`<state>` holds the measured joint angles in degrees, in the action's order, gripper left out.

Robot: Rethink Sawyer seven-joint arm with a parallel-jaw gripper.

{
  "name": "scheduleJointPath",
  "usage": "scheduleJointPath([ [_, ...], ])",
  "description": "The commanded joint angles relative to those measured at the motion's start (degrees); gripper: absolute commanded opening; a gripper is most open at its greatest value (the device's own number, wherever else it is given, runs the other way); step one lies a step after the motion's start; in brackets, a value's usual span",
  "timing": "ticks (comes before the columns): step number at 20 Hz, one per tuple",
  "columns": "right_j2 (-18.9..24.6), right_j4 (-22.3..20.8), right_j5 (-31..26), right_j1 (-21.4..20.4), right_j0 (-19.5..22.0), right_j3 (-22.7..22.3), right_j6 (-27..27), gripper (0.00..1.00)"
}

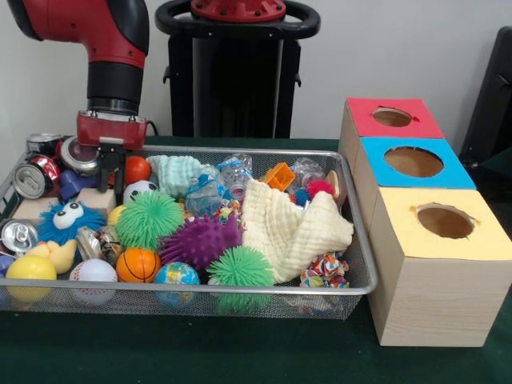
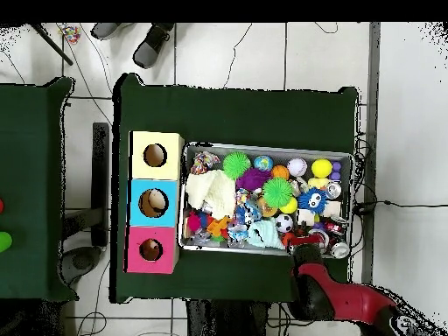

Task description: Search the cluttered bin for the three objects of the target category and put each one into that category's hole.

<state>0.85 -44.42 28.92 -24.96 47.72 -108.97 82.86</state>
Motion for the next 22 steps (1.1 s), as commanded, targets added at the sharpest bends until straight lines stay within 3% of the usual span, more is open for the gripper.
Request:
scheduleJointPath([
  [1,5.69,4.67,-30.62,-2.8,2.81,-6.14,4.25,0.0],
  [5,14.82,9.01,-35.89,-13.3,6.09,-11.25,4.24,0.0],
  [10,18.07,15.9,-45.7,-20.28,3.89,-10.28,1.79,0.0],
  [13,18.97,17.98,-49.91,-21.89,2.18,-8.38,1.42,0.0],
  [22,19.27,18.28,-52.55,-21.45,-0.69,-5.79,2.1,0.0],
])
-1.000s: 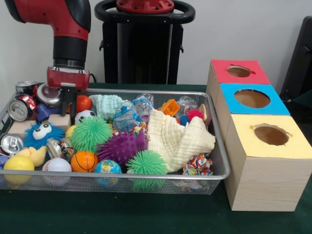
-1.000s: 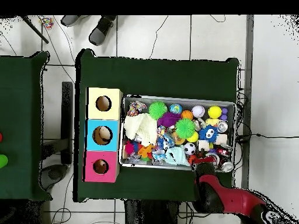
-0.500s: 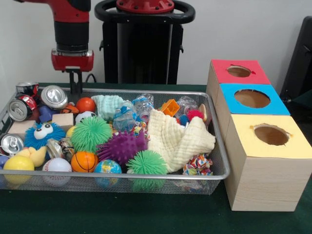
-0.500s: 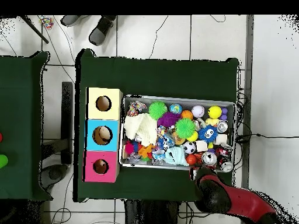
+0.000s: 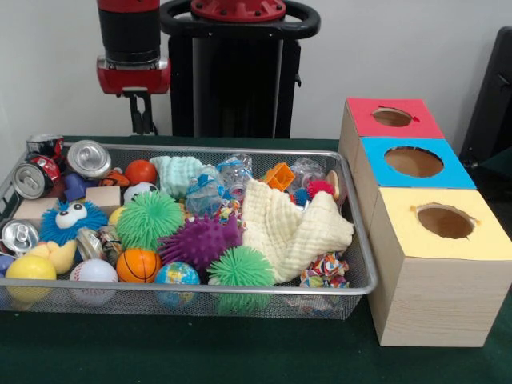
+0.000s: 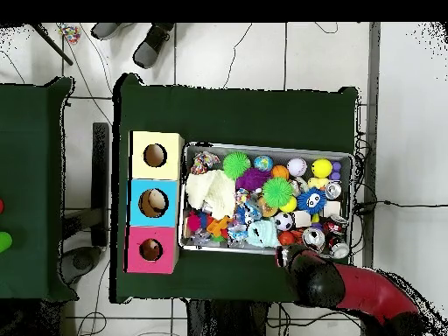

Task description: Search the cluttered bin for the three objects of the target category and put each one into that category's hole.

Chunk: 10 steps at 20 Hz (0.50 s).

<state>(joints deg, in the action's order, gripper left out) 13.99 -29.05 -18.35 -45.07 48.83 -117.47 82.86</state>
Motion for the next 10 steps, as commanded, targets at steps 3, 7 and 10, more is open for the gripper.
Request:
scheduleJointPath([
  [3,6.09,3.23,-5.83,-1.75,-2.28,2.85,2.06,0.0],
  [7,6.02,4.11,-7.59,-2.34,-3.24,3.64,1.88,0.0],
  [10,5.03,4.31,-8.42,-0.96,-4.4,5.31,2.33,0.0],
])
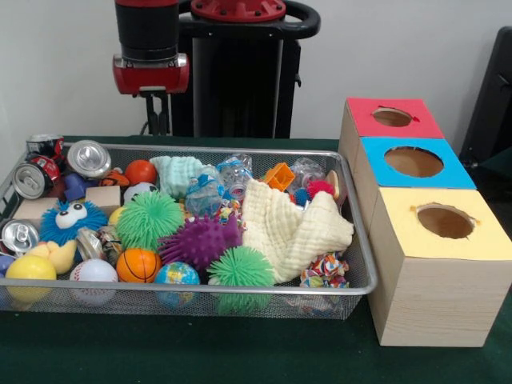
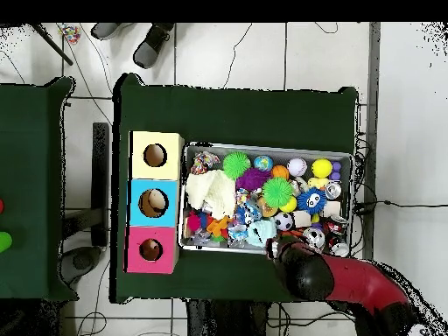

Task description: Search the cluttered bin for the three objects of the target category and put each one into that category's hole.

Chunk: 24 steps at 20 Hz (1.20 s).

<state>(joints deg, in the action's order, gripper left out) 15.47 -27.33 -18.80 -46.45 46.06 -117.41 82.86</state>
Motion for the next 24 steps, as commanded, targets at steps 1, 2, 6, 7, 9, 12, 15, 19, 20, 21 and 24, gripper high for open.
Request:
scheduleJointPath([
  [1,3.17,2.34,-7.39,1.53,-1.76,5.85,2.54,0.0],
  [2,2.95,2.03,-6.44,2.76,-1.66,6.32,2.72,0.0],
  [6,1.33,-1.22,-1.0,7.49,-0.73,7.21,2.96,0.0],
  [7,1.06,-1.95,0.17,8.24,-0.09,6.91,2.83,0.0],
  [9,1.18,-2.4,0.61,8.46,1.17,6.06,2.29,0.0],
  [12,1.14,-3.63,1.06,8.17,2.14,5.13,1.31,1.0],
  [15,1.23,-3.5,1.27,8.22,2.74,5.15,1.8,1.0],
  [19,-0.34,-5.82,3.72,11.77,2.92,5.97,2.8,1.0],
  [20,-0.72,-6.44,4.63,13.01,3.23,6.03,3.05,1.0],
  [21,-1.1,-7.28,5.64,13.9,3.53,5.91,3.19,1.0],
  [24,-2.4,-10.01,8.96,16.58,4.4,5.64,3.72,1.0],
])
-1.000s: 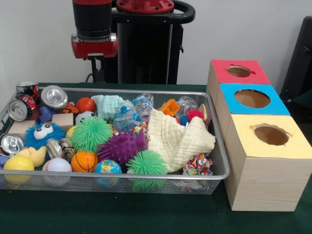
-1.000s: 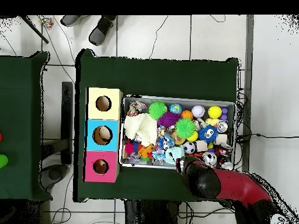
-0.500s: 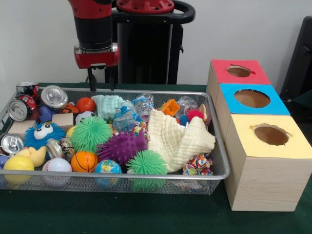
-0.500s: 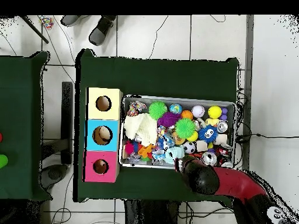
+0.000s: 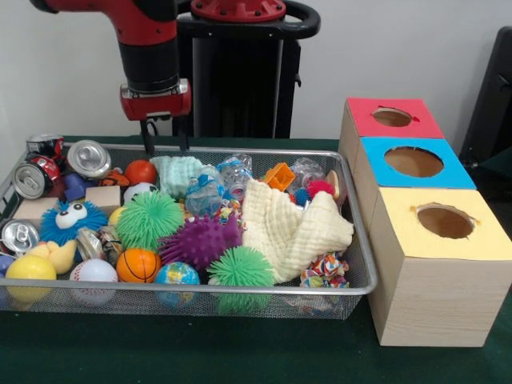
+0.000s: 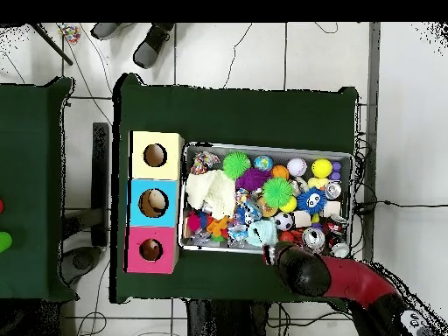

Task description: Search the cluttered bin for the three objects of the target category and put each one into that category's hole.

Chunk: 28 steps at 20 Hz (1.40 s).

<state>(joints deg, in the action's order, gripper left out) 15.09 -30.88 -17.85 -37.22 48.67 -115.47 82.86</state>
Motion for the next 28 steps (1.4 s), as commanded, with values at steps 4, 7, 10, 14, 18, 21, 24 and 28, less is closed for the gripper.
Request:
scheduleJointPath([
  [4,-3.71,-10.08,11.75,11.11,3.3,4.18,3.67,1.0],
  [7,-3.61,-11.52,12.11,13.54,5.4,5.37,2.22,1.0],
  [10,-1.53,-12.13,10.65,15.01,8.65,6.54,-0.48,1.0],
  [14,2.59,-11.1,4.89,14.09,13.14,6.42,-5.1,1.0],
  [18,5.38,-9.16,0.22,12.57,14.6,7.29,-7.17,1.0],
  [21,7.15,-7.86,-3.1,11.26,15.22,7.8,-8.09,1.0],
  [24,8.66,-7.25,-6.17,10.09,15.6,8.44,-8.92,1.0],
  [28,10.23,-7.93,-8.54,10.58,16.42,10.1,-10.08,1.0],
])
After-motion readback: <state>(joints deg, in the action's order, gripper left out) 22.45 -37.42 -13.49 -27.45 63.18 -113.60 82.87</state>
